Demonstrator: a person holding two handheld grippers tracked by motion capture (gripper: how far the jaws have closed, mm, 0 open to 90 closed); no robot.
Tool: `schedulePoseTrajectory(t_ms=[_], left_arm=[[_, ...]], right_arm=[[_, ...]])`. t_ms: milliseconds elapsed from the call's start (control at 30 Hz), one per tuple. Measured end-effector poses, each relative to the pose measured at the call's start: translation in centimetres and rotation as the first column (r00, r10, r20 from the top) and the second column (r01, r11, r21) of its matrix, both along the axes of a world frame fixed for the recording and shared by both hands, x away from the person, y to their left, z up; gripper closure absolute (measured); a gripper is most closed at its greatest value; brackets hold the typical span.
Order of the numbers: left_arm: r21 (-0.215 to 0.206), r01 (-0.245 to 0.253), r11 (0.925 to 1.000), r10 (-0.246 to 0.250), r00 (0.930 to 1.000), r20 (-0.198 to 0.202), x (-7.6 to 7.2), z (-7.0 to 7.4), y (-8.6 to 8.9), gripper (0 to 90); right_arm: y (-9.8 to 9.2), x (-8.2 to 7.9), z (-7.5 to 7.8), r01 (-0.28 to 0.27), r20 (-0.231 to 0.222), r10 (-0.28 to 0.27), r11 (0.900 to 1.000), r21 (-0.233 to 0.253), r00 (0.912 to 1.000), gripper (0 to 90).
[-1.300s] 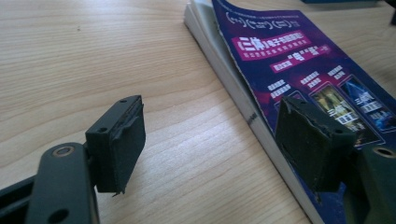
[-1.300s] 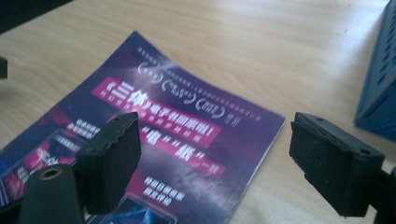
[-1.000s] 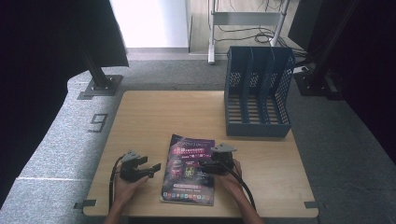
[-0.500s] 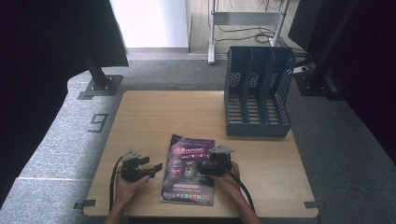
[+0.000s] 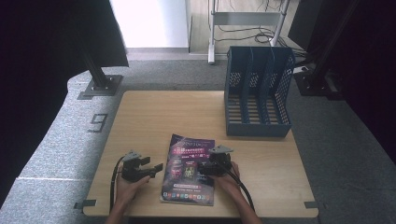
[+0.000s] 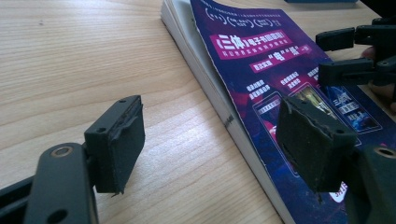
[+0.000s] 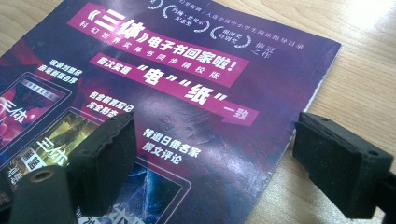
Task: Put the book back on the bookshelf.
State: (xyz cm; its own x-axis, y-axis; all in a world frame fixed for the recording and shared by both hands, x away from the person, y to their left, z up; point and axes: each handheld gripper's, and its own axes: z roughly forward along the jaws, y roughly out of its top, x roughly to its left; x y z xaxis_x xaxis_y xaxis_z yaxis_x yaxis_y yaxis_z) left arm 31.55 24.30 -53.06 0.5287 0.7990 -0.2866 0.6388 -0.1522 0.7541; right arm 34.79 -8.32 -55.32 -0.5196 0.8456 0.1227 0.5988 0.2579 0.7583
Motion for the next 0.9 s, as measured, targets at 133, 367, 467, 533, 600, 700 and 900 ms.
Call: schedulePoseTrajectory(t_ms=[133,367,467,533,600,700,900], left_arm=[[0.005,0.005,1.0,-0.005,1.0,0.001,0.0,0.0,-0.3,24.2],[0.02,0.001,0.9998,-0.002,1.0,0.007,0.3,0.4,-0.9,24.2],[0.029,0.007,0.9996,-0.008,0.9999,0.014,0.4,0.7,-1.5,24.2],[0.034,0.013,0.9993,-0.014,0.9998,0.017,0.6,0.8,-1.8,24.2],[0.039,0.017,0.9991,-0.018,0.9997,0.016,0.7,0.9,-2.2,24.3],[0.051,0.027,0.9983,-0.028,0.9995,0.016,1.1,1.0,-2.9,24.2],[0.081,0.037,0.996,-0.038,0.9992,0.013,2.2,0.8,-4.5,24.1]], right_arm=[[0.1,-0.1,0.0,0.006,0.006,-0.006,1.0,-0.005,1.0,14.9],[0.0,-0.1,0.0,0.009,0.007,-0.009,1.0,-0.005,0.9999,16.1],[0.0,-0.1,0.0,0.011,0.007,-0.011,1.0,-0.005,0.9999,16.5],[0.0,-0.1,0.0,0.012,0.007,-0.012,1.0,-0.005,0.9999,16.6],[0.0,-0.1,0.0,0.013,0.006,-0.012,1.0,-0.005,0.9999,16.7],[0.0,-0.1,0.0,0.012,0.007,-0.012,1.0,-0.005,0.9999,16.7],[0.0,-0.1,0.0,0.012,0.006,-0.012,1.0,-0.007,0.9999,16.8]])
